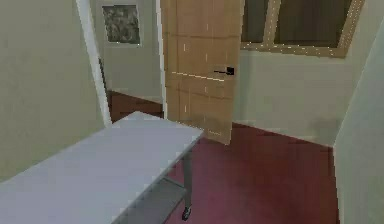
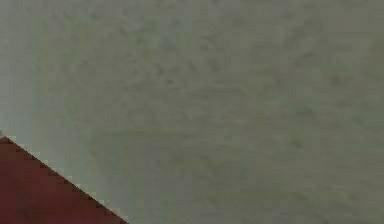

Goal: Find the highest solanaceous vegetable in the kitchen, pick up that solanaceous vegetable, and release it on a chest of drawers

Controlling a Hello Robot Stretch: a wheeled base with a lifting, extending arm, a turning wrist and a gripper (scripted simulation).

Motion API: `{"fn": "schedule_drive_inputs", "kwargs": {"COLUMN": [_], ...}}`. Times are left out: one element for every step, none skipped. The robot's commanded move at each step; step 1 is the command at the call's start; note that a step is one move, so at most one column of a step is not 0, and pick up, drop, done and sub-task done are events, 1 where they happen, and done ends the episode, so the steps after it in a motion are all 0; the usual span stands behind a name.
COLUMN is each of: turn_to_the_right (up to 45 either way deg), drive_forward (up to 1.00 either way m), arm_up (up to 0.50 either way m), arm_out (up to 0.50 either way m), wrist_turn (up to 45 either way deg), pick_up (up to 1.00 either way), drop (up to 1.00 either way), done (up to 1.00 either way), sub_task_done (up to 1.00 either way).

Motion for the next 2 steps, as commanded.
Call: {"fn": "schedule_drive_inputs", "kwargs": {"turn_to_the_right": [-45.0,-45.0], "drive_forward": [0.00,0.00], "arm_up": [0.00,0.00], "arm_out": [0.00,0.00], "wrist_turn": [0.0,0.0], "pick_up": [0.00,0.00], "drop": [0.00,0.00], "done": [0.00,0.00], "sub_task_done": [0.00,0.00]}}
